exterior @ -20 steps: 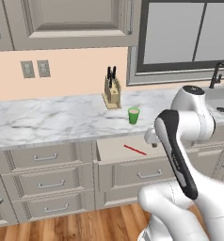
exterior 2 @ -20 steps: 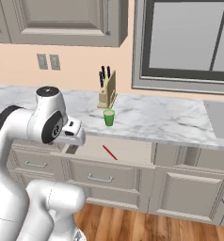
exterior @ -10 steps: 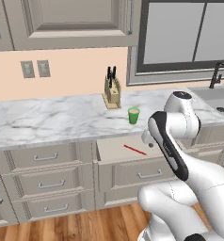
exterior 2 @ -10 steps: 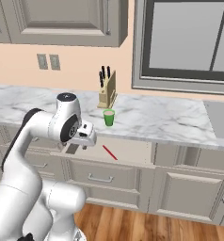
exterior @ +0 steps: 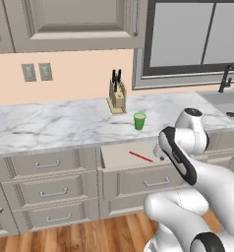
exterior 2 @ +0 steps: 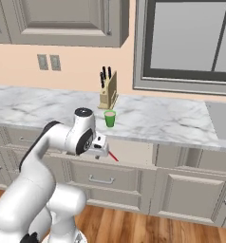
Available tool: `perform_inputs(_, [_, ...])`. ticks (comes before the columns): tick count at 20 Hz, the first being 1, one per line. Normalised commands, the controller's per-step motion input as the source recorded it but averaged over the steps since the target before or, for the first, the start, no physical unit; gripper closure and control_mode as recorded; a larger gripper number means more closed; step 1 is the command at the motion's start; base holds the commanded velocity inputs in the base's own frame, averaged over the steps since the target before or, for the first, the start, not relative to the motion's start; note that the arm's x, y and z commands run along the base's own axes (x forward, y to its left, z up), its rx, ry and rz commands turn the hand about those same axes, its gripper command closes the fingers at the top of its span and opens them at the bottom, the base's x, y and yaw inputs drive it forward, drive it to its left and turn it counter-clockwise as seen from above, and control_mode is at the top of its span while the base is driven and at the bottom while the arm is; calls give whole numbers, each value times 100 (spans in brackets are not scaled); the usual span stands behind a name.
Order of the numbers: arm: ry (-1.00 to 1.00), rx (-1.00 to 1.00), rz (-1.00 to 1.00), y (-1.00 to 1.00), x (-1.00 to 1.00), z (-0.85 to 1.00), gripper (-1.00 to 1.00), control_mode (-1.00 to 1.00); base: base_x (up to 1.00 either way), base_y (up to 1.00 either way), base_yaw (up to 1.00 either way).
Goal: Pick up the straw from the right drawer and put it inside the smoothie cup.
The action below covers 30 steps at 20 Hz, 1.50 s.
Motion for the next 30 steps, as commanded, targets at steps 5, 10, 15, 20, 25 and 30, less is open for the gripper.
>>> perform_inputs(5, [4, 0, 0, -3, 31, -8, -100, -100, 0, 0, 0])
perform_inputs(10, [7, 0, 0, 0, 34, -7, -100, -100, 0, 0, 0])
perform_inputs(15, [7, 0, 0, 0, 37, -17, -100, -100, 0, 0, 0])
perform_inputs(20, [9, 0, 0, -3, 47, -34, -100, -100, 0, 0, 0])
perform_inputs(25, [9, 0, 0, -2, 47, -32, -100, -100, 0, 0, 0])
perform_inputs(30, [4, 0, 0, -4, 42, -32, -100, -100, 0, 0, 0])
